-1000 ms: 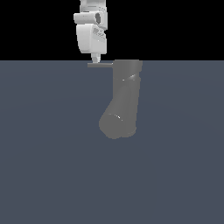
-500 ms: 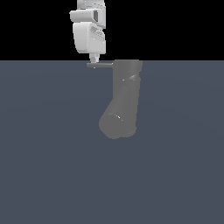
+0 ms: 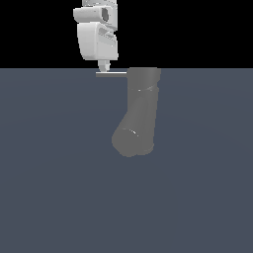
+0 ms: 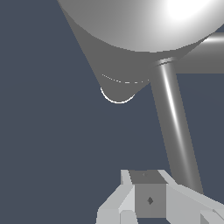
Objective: Turn on the faucet by rotating a designated handle.
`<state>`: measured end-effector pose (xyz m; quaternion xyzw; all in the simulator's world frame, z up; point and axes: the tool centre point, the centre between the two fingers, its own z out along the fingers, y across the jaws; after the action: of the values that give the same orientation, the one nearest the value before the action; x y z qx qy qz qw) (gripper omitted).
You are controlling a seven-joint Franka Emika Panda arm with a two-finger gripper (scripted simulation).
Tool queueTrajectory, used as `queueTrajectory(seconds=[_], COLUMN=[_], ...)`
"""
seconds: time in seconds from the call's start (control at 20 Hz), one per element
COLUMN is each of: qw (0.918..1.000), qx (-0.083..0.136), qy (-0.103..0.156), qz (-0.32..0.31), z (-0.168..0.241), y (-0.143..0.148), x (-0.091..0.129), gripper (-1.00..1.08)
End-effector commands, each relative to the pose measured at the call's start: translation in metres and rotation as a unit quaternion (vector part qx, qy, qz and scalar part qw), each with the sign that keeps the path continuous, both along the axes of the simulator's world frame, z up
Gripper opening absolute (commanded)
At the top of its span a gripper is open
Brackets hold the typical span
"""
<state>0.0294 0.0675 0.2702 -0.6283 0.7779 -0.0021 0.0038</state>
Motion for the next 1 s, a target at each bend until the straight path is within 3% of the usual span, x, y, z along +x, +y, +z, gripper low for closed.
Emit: queueTrajectory(seconds=[0.0,0.85,0.95], qw=[1.0000,1.0000,1.0000], qx=[-0.001,-0.001,-0.002], qy=[0.004,0.004,0.001], qz=[0.000,0.000,0.000], z=[0.000,0.000,0.000], y=[0.001,0.007,0.007], x=[-0.010,-0.052,-0.047], gripper=[-1.00,-1.00,-1.00])
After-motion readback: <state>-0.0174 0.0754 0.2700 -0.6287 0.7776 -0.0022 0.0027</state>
